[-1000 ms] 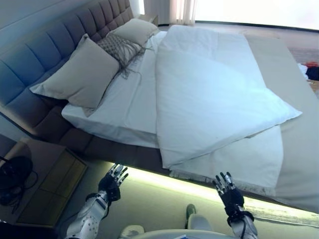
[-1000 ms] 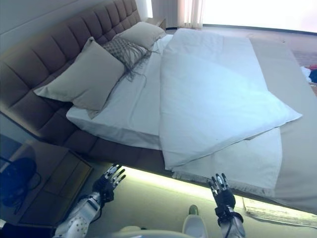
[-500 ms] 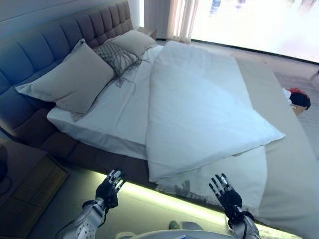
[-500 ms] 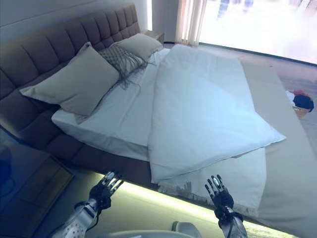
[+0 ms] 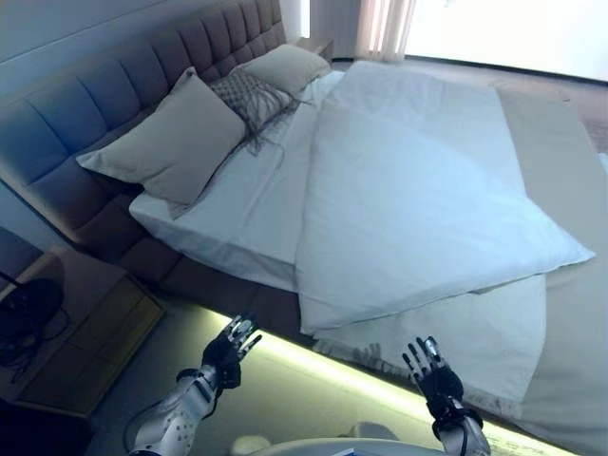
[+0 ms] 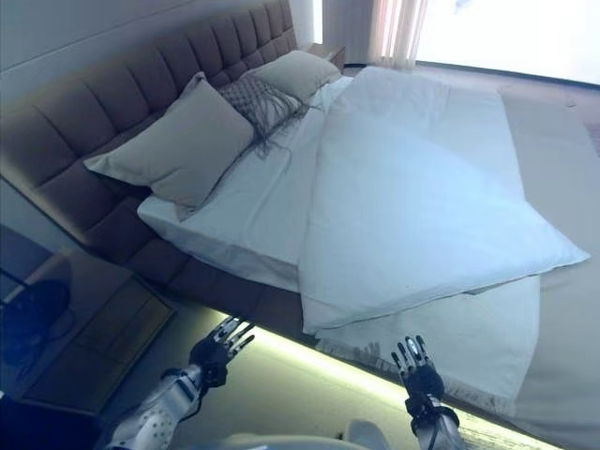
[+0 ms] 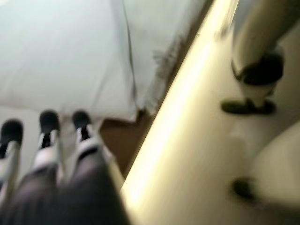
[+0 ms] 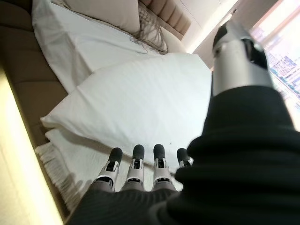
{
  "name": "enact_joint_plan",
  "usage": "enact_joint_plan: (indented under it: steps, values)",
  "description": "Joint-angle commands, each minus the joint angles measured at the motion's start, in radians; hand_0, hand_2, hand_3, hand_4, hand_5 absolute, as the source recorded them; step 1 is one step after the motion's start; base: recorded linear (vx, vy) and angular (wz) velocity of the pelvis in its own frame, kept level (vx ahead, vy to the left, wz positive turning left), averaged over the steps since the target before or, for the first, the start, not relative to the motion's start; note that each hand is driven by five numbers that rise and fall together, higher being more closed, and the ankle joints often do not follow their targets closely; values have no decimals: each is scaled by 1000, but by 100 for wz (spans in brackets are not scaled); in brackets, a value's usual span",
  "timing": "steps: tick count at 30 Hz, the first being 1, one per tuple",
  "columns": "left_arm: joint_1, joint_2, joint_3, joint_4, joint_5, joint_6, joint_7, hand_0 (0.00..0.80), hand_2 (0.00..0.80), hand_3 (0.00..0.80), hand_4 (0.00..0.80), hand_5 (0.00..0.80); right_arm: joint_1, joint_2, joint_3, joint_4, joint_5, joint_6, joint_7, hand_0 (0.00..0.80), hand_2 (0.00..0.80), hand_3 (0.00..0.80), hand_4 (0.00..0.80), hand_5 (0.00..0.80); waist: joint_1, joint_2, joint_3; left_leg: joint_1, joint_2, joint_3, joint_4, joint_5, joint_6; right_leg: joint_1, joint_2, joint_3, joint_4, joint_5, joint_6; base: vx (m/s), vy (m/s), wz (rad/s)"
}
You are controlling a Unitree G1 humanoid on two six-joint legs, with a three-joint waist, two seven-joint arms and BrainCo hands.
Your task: Make the bed neatly
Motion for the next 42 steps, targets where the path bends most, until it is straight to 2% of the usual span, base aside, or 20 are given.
enact_joint_plan:
  steps: [1, 3, 5, 6, 8, 9, 11, 12, 14, 17, 19, 21, 23, 25, 27, 30, 32, 35, 40, 42]
  values:
    - [-6, -8, 42, -16, 21, -14, -18, 0, 0, 0, 0, 0, 21, -9, 14, -95, -17, -37, 30, 0, 0, 0, 0, 0, 21, 60, -40, -154, 23, -48, -253, 388, -19, 205, -4, -1, -152, 9, 73, 484, 97, -25]
    - [-9, -7, 37, -9, 17, -15, -17, 0, 0, 0, 0, 0, 27, -9, 13, -102, -18, -28, 24, 0, 0, 0, 0, 0, 21, 61, -35, -150, 15, -39, -249, 373, -14, 225, -21, 11, -141, -6, 84, 438, 134, -27]
    - [-23, -3, 14, -8, 2, -28, -21, 0, 0, 0, 0, 0, 26, -16, 23, -105, 4, -44, 14, 0, 0, 0, 0, 0, 17, 58, -22, -167, 3, -2, -155, 305, 4, 235, -73, 25, -94, -27, 115, 579, 240, -49]
    - [-25, -5, 7, -10, -3, -33, -5, 0, 0, 0, 0, 0, 21, -14, 32, -97, 5, -51, 12, 0, 0, 0, 0, 0, 22, 59, -24, -164, -4, -3, -151, 296, 6, 233, -98, 11, -66, -39, 128, 582, 243, -76]
    - [-26, 10, 6, -9, 13, -19, 11, 0, 0, 0, 0, 0, 37, -1, 14, -101, 17, -36, 0, 0, 0, 0, 0, 0, 22, 44, -30, -190, -28, 12, -53, 264, 18, 240, -149, -8, -11, -41, 151, 538, 201, -94]
    - [-19, 24, 12, -24, 2, -19, 0, 0, 0, 0, 0, 0, 54, 14, 4, -115, -2, -15, 3, 0, 0, 0, 0, 0, 26, 31, -40, -201, -48, 27, -9, 240, 45, 232, -184, -15, 46, 13, 175, 580, 212, -75]
    - [8, 33, 22, -60, -7, -13, 20, 0, 0, 0, 0, 0, 77, 24, 25, -125, -29, -20, 7, 0, 0, 0, 0, 0, 39, 15, -59, -177, -85, 39, -21, 224, 84, 210, -237, -30, 120, 115, 187, 527, 255, -41]
    - [24, 37, 34, -70, -9, -19, 20, 0, 0, 0, 0, 0, 85, 31, 28, -138, -33, -18, 27, 0, 0, 0, 0, 0, 41, 14, -72, -156, -108, 65, -29, 217, 108, 183, -271, -33, 186, 202, 186, 407, 274, -23]
    - [19, 41, 38, -65, 7, -46, 26, 0, 0, 0, 0, 0, 88, 39, 29, -148, -27, -18, 48, 0, 0, 0, 0, 0, 37, 16, -82, -137, -130, 74, -42, 208, 132, 139, -278, -14, 244, 240, 167, 373, 257, -8]
    - [-31, 46, 43, -30, -7, -69, 42, 0, 0, 0, 0, 0, 60, 46, 30, -126, -23, -36, 33, 0, 0, 0, 0, 0, 34, 16, -85, -106, -185, 42, -26, 171, 165, 80, -261, -10, 359, 267, 143, 301, 174, 21]
    - [-36, 42, 60, -25, -7, -61, 53, 0, 0, 0, 0, 0, 37, 48, 28, -107, -8, -50, 16, 0, 0, 0, 0, 0, 39, 19, -87, -84, -196, 32, -13, 149, 174, 37, -251, -22, 359, 288, 130, 219, 61, 39]
    - [-35, 41, 76, -21, -4, -64, 54, 0, 0, 0, 0, 0, 20, 49, 11, -86, 4, -54, 19, 0, 0, 0, 0, 0, 42, 16, -81, -55, -191, 44, -17, 143, 170, 25, -250, -73, 278, 268, 120, 191, -47, 21]
    - [-20, 38, 86, -34, -7, -67, 65, 0, 0, 0, 0, 0, 5, 50, -15, -71, 18, -53, 3, 0, 0, 0, 0, 0, 36, 13, -72, -19, -184, 62, -26, 132, 160, 6, -245, -116, 132, 257, 118, 167, -130, 4]
    - [-12, 32, 97, -26, -2, -70, 65, 0, 0, 0, 0, 0, -14, 49, -45, -51, 32, -44, -19, 0, 0, 0, 0, 0, 21, 7, -58, 24, -174, 76, -37, 112, 152, -9, -239, -125, 6, 268, 124, 151, -177, -16]
    - [-12, 30, 103, -19, 9, -65, 57, 0, 0, 0, 0, 0, -29, 53, -73, -25, 47, -41, -51, 0, 0, 0, 0, 0, 1, -8, -48, 59, -165, 91, -47, 81, 143, -29, -231, -95, -124, 308, 151, 145, -223, -44]
    - [-40, 40, 107, -20, 24, -29, 40, 0, 0, 0, 0, 0, -53, 68, -109, 28, 37, -51, -108, 0, 0, 0, 0, 0, -20, -33, -43, 94, -160, 89, -54, 35, 140, -68, -235, -30, -222, 400, 195, 179, -234, -15]
    - [-48, 45, 116, -24, 19, -11, 38, 0, 0, 0, 0, 0, -60, 81, -135, 67, 29, -56, -152, 0, 0, 0, 0, 0, -25, -42, -47, 118, -144, 82, -61, 12, 138, -76, -238, -13, -250, 429, 214, 204, -263, -16]
    - [-46, 48, 144, -27, 15, -2, 44, 0, 0, 0, 0, 0, -78, 83, -200, 188, 49, -52, -155, 0, 0, 0, 0, 0, -19, -52, -55, 139, -105, 87, -50, -16, 127, -77, -241, -21, -230, 417, 223, 194, -285, -5]
    - [-24, 65, 171, -37, 43, 1, 40, 0, 0, 0, 0, 0, -119, 40, -305, 360, 142, -20, -147, 0, 0, 0, 0, 0, 6, -63, -59, 145, -15, 97, -5, -38, 85, -46, -212, -65, -202, 324, 232, 145, -338, 11]
    - [-17, 70, 182, -12, 29, -1, 54, 0, 0, 0, 0, 0, -128, 26, -333, 388, 185, 5, -154, 0, 0, 0, 0, 0, 8, -61, -57, 141, 26, 93, 35, -32, 69, -48, -192, -76, -165, 288, 221, 100, -320, 15]
